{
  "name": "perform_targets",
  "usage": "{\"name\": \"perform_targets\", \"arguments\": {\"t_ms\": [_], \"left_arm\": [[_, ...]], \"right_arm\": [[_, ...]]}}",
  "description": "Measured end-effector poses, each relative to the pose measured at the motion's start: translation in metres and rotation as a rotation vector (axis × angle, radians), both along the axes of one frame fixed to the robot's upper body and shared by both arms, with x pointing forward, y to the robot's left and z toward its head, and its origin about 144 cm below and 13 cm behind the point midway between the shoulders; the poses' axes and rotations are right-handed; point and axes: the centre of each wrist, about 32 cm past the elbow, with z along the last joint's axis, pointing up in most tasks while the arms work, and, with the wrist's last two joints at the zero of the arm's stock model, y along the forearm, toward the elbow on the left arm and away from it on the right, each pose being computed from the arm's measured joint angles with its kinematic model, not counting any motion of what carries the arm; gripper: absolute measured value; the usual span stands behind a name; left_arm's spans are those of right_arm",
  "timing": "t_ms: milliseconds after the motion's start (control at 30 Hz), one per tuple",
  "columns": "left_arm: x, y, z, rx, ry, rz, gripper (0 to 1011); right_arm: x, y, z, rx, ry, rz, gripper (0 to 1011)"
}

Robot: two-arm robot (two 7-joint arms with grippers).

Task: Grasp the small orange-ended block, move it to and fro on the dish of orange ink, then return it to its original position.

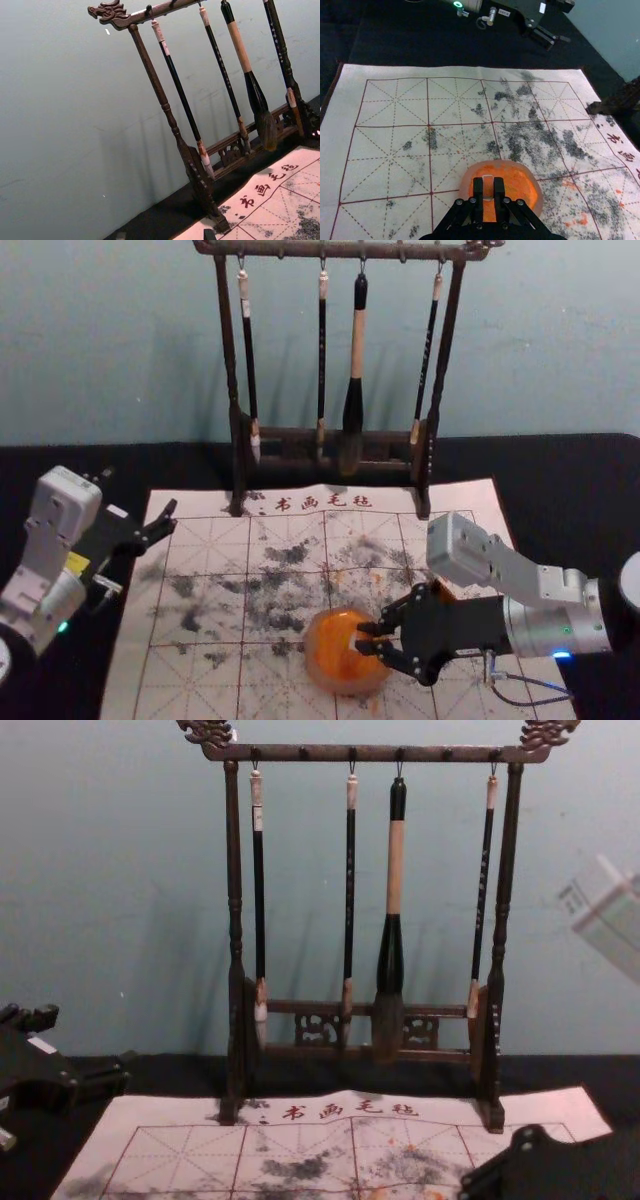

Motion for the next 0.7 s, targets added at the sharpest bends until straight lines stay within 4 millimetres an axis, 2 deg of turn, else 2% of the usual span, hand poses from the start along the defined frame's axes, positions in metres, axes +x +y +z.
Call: {"name": "perform_targets", "arguments": {"t_ms": [700], "left_arm": [[0.0,0.0,0.0,0.0,0.0,0.0,1001]], "right_arm": [[0.013,0.015,-0.002,-0.025,-0.016,0.005,83]]}}
